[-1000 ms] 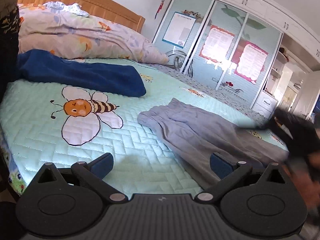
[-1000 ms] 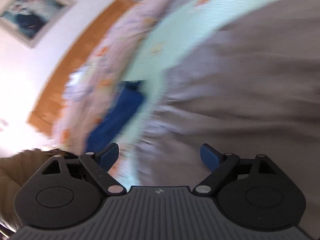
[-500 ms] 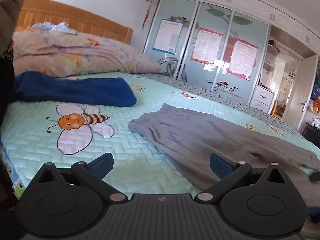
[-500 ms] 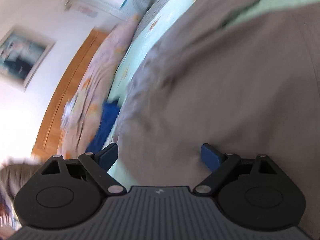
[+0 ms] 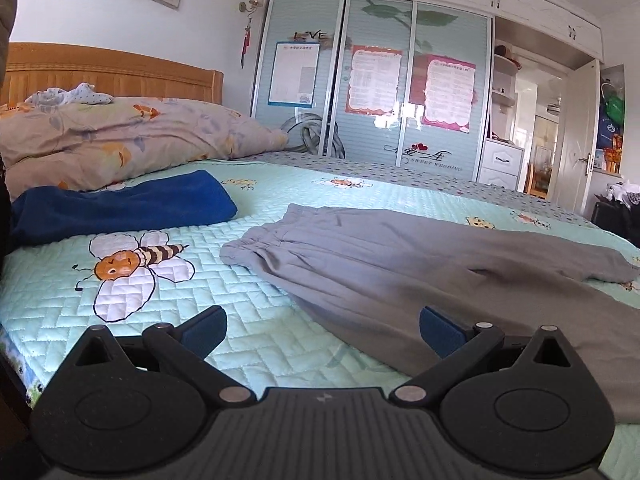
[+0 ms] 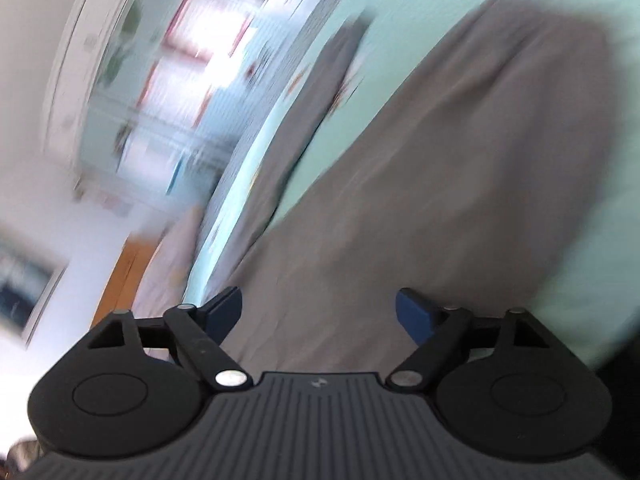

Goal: Fold clothes
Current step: 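Withdraw the right gripper from the sweatpants, then move both open grippers over the grey sweatpants waistband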

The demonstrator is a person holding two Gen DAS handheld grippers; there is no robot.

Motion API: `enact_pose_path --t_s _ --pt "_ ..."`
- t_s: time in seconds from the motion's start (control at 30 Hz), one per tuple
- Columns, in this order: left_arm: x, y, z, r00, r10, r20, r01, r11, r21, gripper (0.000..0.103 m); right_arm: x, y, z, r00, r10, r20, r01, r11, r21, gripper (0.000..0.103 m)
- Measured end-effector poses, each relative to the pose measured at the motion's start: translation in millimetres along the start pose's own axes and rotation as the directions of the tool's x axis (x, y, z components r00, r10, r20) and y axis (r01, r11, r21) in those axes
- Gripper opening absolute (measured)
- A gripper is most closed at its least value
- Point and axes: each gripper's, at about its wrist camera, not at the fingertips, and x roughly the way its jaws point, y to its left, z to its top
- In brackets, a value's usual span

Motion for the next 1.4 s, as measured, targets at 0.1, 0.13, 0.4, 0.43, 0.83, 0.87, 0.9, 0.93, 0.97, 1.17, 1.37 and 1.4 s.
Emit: enact_pose_path --t_s 0.1,0.13,0.4,0.43,0.83,0.87,0.9,0.93,0.97,1.17,1.37,1.4 --pt "-4.2 -9.3 5.9 1.0 -0.03 -0.005 0.03 1.0 0.003 0.102 -3.5 3.0 9.0 0.997 0.032 0.076 -0.034 0.999 0.031 0.093" --pt "-6.8 -13.8 7.6 0.999 -0.04 -0.003 0.04 0.999 0.014 0.102 2.9 6.0 12.7 0.995 0.045 0.091 -0.048 0.998 0.034 0.096" --pt "-30.5 -30.1 6.7 0.999 -0.045 0.012 0.044 0.996 0.074 0.102 31.4 -28.6 65.5 0.977 -0.074 0.199 0.075 0.997 0.003 0.087" --pt "-29.7 -30.6 5.7 0.999 -0.044 0.004 0.043 0.996 0.076 0.102 22.6 -42.9 76.0 0.97 -0.067 0.235 0.065 0.998 0.016 0.076" --pt "-28.7 -47.2 -0.3 0.997 -0.076 -0.012 0.077 0.988 0.134 0.102 21.7 -49.9 92.8 0.95 0.023 0.312 -0.034 0.999 0.031 0.099" --pt "-29.8 -47.4 -0.9 0.997 -0.076 -0.009 0.076 0.987 0.142 0.102 30.9 -56.2 108.5 0.944 -0.013 0.329 -0.001 0.999 0.041 0.098" --pt "-29.6 -46.4 -1.3 0.997 -0.071 -0.009 0.072 0.987 0.142 0.102 35.6 -61.7 118.7 0.936 -0.068 0.346 0.048 0.997 0.068 0.096" --pt "-28.2 -44.4 -1.5 0.998 -0.064 -0.012 0.065 0.989 0.136 0.102 37.5 -65.7 123.6 0.928 -0.102 0.358 0.072 0.993 0.097 0.097" --pt "-26.9 -42.4 -1.8 0.998 -0.056 -0.015 0.058 0.99 0.131 0.102 37.0 -65.6 122.1 0.93 -0.07 0.362 0.035 0.994 0.103 0.098" --pt "-19.6 -41.8 -0.6 0.997 -0.07 -0.044 0.075 0.992 0.104 0.102 58.7 -16.9 98.0 0.962 0.027 0.27 0.001 0.995 -0.103 0.098" --pt "-23.0 -38.9 -2.4 0.998 -0.056 -0.03 0.06 0.99 0.125 0.102 46.6 -38.1 132.7 0.846 -0.294 0.444 0.326 0.946 0.006 0.097" --pt "-21.3 -37.3 -2.6 0.998 -0.047 -0.03 0.051 0.992 0.117 0.102 40.1 -34.5 129.9 0.859 -0.239 0.452 0.279 0.96 -0.023 0.098"
